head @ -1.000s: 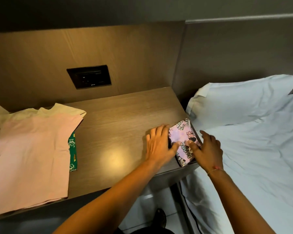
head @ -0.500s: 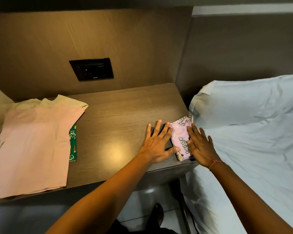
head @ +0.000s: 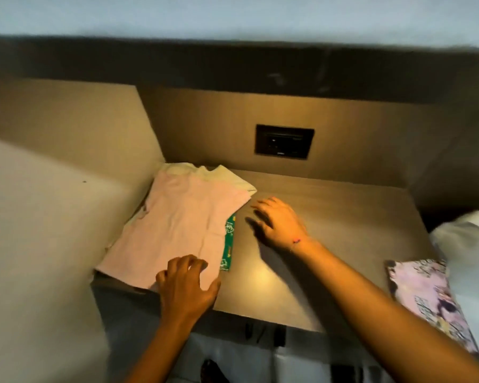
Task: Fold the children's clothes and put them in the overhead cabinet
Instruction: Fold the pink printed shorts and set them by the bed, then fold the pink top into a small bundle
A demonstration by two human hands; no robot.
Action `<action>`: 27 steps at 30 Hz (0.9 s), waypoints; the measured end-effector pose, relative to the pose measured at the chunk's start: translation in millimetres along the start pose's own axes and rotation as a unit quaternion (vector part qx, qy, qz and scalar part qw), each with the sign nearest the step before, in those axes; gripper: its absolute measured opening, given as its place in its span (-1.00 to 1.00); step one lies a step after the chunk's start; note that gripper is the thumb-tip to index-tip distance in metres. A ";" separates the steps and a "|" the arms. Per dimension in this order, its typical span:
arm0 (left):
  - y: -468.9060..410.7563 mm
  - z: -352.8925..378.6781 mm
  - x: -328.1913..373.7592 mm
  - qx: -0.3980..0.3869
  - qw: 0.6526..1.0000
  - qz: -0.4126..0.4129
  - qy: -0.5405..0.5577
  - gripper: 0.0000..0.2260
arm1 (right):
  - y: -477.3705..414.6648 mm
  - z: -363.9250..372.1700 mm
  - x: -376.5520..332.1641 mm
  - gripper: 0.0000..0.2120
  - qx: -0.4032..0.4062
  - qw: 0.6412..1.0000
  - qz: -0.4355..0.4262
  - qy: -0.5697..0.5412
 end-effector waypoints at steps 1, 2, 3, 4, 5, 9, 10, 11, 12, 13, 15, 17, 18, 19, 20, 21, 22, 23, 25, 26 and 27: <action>6.6 -0.7 -12.1 0.004 1.000 -0.010 0.003 -0.61 | -23.6 6.9 -13.7 -0.64 -0.010 1.000 -0.022 0.013; 12.3 -1.0 -21.5 0.009 1.000 -0.014 0.007 -0.63 | -43.4 14.0 -22.9 -0.65 -0.027 0.999 -0.035 0.025; 16.6 -1.8 -29.3 0.019 1.000 -0.012 0.013 -0.65 | -59.0 21.3 -28.5 -0.67 -0.047 0.997 -0.046 0.040; 18.7 -2.8 -33.9 0.032 0.999 -0.004 0.020 -0.68 | -69.6 27.2 -28.8 -0.68 -0.062 0.995 -0.051 0.054; 20.0 -4.2 -39.9 0.047 0.999 -0.001 0.028 -0.72 | -78.0 32.7 -29.4 -0.70 -0.067 0.994 -0.056 0.062; 19.4 -10.2 -55.5 0.086 0.994 -0.015 0.067 -0.85 | -92.4 41.8 -23.7 -0.82 -0.019 0.998 -0.039 0.046; 20.7 -10.2 -56.4 0.091 0.993 -0.012 0.071 -0.84 | -93.1 43.3 -22.5 -0.84 -0.008 0.999 -0.033 0.040; 22.7 -9.6 -55.5 0.093 0.993 -0.004 0.071 -0.81 | -93.2 44.8 -21.6 -0.85 0.001 0.999 -0.030 0.037; 25.2 -8.0 -53.1 0.090 0.993 0.009 0.070 -0.74 | -92.7 45.7 -20.8 -0.85 0.008 0.999 -0.027 0.036; 28.6 -4.9 -49.7 0.083 0.994 0.025 0.069 -0.67 | -92.1 46.5 -20.5 -0.86 0.011 0.999 -0.026 0.034; 35.5 1.7 -43.9 0.071 0.993 0.057 0.071 -0.66 | -91.8 46.3 -19.2 -0.87 0.017 0.999 -0.024 0.031; 39.5 4.5 -43.3 0.070 0.991 0.079 0.080 -0.74 | -92.4 46.8 -18.0 -0.87 0.021 0.999 -0.021 0.026; 40.2 4.0 -43.2 0.075 0.990 0.087 0.085 -0.78 | -92.2 47.5 -17.9 -0.87 0.022 0.999 -0.020 0.025; 39.9 2.4 -42.1 0.082 0.988 0.096 0.086 -0.82 | -92.1 48.0 -18.4 -0.87 0.023 0.999 -0.020 0.024; 39.4 0.7 -39.9 0.086 0.987 0.105 0.084 -0.85 | -92.0 48.3 -18.7 -0.87 0.025 0.999 -0.018 0.023; 39.4 -1.5 -37.0 0.091 0.986 0.114 0.080 -0.86 | -91.4 48.6 -19.0 -0.87 0.025 0.999 -0.015 0.021; 39.4 -4.3 -34.2 0.100 0.985 0.119 0.079 -0.85 | -90.5 47.9 -19.3 -0.86 0.029 0.999 -0.012 0.017; 39.3 -9.1 -33.4 0.113 0.983 0.113 0.088 -0.84 | -89.1 45.4 -20.4 -0.85 0.037 0.999 -0.010 0.011; 36.4 -28.9 -41.5 0.164 0.972 0.043 0.161 -0.85 | -86.1 31.7 -24.5 -0.85 0.074 0.997 -0.012 -0.013; 33.8 -42.9 -48.7 0.201 0.957 -0.006 0.211 -0.88 | -84.7 20.2 -28.2 -0.85 0.098 0.994 -0.018 -0.033; 30.8 -58.7 -55.2 0.241 0.937 -0.044 0.250 -0.93 | -82.7 7.2 -33.6 -0.83 0.122 0.990 -0.027 -0.058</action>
Point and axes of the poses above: each hand's wrist, its own y-axis away from the middle knuckle, its own z-axis out of the palm, x = y × z, the point moved 6 cm from there along -y, towards the middle knuckle, and after that the axes turned 6 degrees about z, right-handed, at the moved point
